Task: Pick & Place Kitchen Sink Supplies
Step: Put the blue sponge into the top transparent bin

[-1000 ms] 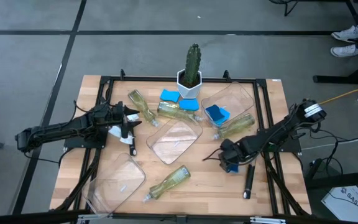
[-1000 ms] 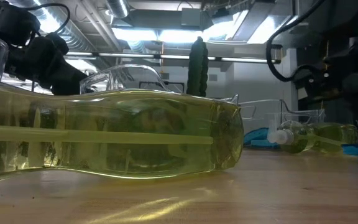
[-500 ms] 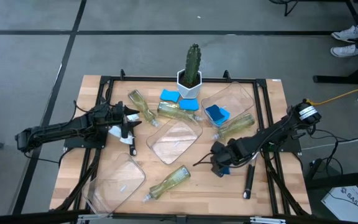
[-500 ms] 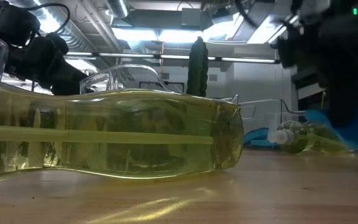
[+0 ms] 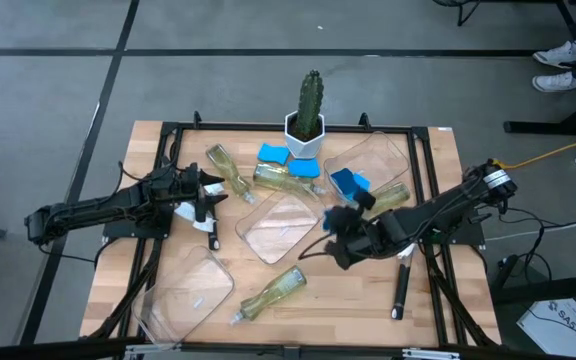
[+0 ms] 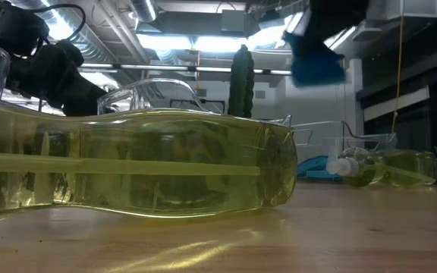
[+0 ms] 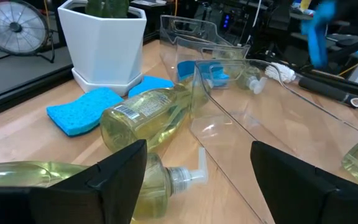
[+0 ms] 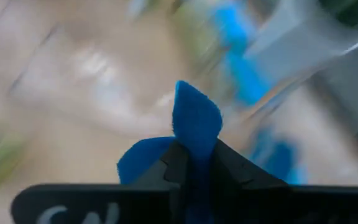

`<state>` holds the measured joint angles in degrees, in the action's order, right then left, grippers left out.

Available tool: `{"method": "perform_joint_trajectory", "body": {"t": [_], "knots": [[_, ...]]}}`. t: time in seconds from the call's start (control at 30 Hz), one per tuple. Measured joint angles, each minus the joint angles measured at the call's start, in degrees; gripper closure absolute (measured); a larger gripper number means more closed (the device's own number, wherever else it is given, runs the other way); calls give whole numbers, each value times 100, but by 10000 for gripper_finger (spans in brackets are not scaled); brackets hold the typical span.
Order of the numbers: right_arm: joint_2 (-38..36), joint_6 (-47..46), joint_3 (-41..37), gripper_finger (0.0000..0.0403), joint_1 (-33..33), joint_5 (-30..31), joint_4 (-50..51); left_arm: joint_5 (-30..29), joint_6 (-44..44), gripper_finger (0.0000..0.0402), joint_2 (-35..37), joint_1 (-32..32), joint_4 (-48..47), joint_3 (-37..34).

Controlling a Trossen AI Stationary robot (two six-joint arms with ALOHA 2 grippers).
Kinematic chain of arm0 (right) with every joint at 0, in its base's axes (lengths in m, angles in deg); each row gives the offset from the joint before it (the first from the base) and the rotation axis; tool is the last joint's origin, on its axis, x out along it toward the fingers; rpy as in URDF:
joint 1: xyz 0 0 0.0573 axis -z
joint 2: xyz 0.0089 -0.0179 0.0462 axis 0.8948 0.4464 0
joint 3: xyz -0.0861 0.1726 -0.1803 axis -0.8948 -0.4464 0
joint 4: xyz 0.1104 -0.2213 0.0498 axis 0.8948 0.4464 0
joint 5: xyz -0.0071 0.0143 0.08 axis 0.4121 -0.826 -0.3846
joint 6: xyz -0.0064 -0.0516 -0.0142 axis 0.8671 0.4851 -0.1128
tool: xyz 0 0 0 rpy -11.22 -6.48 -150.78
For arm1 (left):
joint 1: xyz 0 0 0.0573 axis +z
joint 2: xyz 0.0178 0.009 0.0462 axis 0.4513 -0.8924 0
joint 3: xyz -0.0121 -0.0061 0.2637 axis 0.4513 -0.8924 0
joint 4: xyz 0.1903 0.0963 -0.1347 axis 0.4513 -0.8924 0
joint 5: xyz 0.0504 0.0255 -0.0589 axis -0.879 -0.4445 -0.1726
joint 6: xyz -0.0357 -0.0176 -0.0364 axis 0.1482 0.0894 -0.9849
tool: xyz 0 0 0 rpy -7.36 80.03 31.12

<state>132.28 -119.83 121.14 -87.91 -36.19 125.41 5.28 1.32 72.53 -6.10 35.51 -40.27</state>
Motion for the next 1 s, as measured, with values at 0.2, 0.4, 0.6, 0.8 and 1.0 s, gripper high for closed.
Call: {"method": "perform_joint_trajectory", "body": {"t": [0.2, 0.4, 0.6, 0.8, 1.0], "knots": [[0, -160, 87, 362, 228, 1795, 107, 0, 2, 121, 0, -2, 0, 1], [0, -1066, 87, 366, 939, 1487, 1115, 0, 0, 121, 0, -1, 0, 1], [0, -1392, 87, 361, 1680, 1215, 1715, 2, 2, 121, 0, -2, 0, 0], [2, -1219, 49, 358, 2081, 1246, 1701, 0, 0, 121, 0, 0, 0, 1], [7, -1205, -458, 357, 2384, 1313, 1696, 2, 2, 121, 0, 0, 0, 2]]}}
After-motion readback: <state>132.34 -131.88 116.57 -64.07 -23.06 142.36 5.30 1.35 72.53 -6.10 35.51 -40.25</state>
